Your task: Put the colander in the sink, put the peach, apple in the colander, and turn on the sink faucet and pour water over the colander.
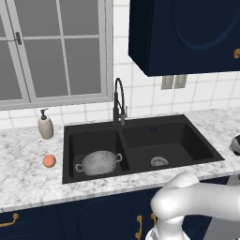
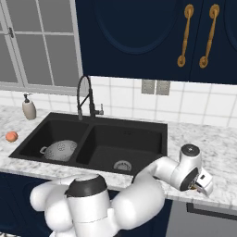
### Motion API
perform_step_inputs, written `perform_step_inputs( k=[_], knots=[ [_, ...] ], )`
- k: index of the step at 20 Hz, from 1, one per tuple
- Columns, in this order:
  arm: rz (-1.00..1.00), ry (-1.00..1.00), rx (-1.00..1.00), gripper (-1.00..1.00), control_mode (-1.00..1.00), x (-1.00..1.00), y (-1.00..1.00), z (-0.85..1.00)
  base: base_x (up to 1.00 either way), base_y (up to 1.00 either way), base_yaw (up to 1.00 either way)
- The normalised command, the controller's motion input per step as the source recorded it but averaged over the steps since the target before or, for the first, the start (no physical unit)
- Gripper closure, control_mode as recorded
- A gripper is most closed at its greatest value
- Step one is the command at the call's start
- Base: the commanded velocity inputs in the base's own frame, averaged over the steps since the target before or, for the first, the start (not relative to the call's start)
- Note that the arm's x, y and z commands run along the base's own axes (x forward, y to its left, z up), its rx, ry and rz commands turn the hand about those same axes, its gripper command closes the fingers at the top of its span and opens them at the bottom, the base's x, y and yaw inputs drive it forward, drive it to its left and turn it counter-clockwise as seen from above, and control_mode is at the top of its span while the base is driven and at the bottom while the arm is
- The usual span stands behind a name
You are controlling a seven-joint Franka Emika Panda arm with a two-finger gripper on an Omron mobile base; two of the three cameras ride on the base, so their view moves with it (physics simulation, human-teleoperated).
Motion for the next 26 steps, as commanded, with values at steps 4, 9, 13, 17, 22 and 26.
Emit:
perform_step_inputs(
  k=[4,9,13,17,22,26],
  knots=[
    [0.00,0.00,0.00,-1.00,-1.00,0.12,-0.05,-0.15,0.00,0.00,0.00],
    [0.00,0.00,0.00,-1.00,-1.00,0.00,0.00,0.00,0.00,0.00,0.00],
    [0.00,0.00,0.00,-1.00,-1.00,0.00,0.00,0.00,0.00,0.00,0.00],
    [0.00,0.00,0.00,1.00,-1.00,0.00,0.00,0.00,0.00,0.00,0.00],
    [0.00,0.00,0.00,1.00,-1.00,0.00,0.00,0.00,0.00,0.00,0.00],
    [0.00,0.00,0.00,1.00,-1.00,0.00,0.00,0.00,0.00,0.00,0.00]
  ],
)
